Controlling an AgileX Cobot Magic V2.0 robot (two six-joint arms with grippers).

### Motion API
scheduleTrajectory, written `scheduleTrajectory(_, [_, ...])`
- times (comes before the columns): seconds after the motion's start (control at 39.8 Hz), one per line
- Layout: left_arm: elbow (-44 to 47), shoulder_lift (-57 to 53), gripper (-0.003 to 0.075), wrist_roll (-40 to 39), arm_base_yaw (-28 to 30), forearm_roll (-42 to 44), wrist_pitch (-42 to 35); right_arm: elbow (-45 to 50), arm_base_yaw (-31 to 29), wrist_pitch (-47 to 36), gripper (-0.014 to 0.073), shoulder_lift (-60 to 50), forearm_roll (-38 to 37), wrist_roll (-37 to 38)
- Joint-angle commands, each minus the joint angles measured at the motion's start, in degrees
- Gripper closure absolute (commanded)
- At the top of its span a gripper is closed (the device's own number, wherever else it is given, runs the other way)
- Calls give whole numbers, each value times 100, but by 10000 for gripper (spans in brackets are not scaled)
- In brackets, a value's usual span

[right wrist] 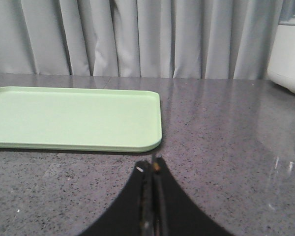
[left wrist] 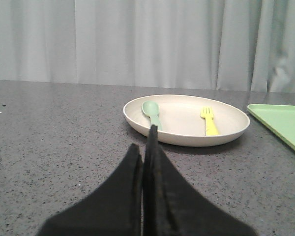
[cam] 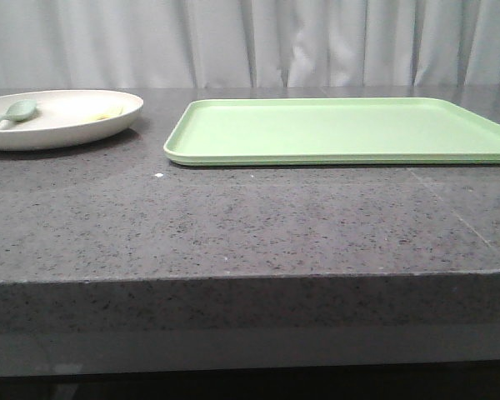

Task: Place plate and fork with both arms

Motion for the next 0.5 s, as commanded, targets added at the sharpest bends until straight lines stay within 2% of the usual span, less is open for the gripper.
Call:
scheduleTrajectory(0.0, [5, -118, 738, -52, -4, -58, -466, -16, -7, -450, 662, -105, -7, -1])
scheduleTrajectory(0.48, [5, -118, 738, -52, -4, -58, -466, -16, -7, -450, 662, -105, -7, -1])
